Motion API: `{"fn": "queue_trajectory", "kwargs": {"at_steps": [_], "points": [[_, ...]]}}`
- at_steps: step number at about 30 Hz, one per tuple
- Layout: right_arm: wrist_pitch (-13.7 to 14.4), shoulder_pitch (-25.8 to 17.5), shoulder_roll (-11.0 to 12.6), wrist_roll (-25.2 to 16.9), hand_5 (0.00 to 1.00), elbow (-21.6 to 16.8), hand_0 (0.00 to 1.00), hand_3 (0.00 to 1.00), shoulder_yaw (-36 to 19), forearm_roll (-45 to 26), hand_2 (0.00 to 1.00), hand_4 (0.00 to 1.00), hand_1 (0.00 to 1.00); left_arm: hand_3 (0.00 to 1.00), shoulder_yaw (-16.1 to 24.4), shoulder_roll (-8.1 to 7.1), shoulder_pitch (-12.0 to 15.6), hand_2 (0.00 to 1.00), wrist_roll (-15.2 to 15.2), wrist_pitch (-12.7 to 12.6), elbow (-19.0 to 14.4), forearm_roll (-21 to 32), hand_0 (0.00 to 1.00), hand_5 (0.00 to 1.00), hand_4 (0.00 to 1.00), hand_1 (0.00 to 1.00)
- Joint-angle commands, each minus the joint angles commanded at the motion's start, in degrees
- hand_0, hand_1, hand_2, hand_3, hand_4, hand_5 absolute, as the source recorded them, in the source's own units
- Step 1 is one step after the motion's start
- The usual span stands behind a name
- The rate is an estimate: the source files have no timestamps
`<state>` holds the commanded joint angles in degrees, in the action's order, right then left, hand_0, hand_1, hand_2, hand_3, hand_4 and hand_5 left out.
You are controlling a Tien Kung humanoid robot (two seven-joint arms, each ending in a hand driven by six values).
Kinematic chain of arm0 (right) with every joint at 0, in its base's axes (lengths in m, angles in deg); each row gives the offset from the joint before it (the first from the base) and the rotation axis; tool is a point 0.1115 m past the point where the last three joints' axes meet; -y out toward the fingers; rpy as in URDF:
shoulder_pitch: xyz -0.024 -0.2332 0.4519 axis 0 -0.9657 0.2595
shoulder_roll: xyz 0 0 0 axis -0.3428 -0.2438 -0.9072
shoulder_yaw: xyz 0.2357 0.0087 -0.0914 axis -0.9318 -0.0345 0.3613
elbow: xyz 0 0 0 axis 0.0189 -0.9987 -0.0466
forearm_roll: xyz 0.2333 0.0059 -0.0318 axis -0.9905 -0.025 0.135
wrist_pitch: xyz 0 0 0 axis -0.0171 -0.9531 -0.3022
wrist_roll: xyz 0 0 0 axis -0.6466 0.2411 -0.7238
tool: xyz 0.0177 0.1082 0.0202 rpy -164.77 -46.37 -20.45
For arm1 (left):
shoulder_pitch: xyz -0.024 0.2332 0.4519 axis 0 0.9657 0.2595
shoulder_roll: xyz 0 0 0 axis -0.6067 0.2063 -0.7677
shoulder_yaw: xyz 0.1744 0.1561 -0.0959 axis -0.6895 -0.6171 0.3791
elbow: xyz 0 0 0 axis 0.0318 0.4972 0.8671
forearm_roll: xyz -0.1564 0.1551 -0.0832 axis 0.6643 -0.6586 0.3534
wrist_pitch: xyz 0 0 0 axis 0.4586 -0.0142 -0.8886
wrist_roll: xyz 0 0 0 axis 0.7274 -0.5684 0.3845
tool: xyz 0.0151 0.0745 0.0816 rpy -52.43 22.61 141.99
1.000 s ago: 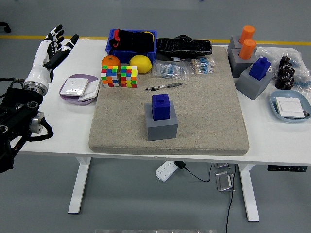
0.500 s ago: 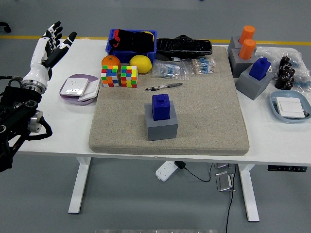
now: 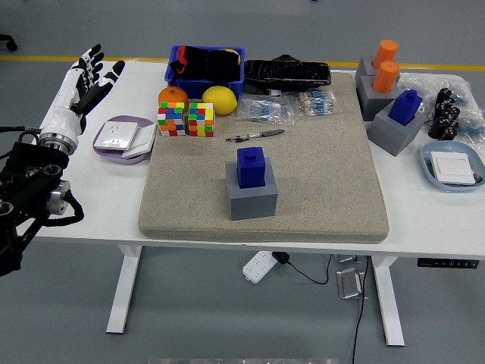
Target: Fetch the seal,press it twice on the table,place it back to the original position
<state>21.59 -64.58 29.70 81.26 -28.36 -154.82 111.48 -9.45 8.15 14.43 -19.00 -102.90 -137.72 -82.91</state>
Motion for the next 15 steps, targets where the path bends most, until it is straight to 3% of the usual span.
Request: {"fn": "queue_trajectory", "kwargs": {"at_steps": [15], "points": [[0.0, 0.1, 0.3, -0.1, 0.543, -0.1, 0.782, 0.639, 0.5, 0.6, 0.682, 0.759, 0.698, 0.979, 0.2, -0.34, 0.1, 0.976, -0.2, 0.4, -0.5, -0.3, 0.998, 0.616, 0.855, 0.995]]}}
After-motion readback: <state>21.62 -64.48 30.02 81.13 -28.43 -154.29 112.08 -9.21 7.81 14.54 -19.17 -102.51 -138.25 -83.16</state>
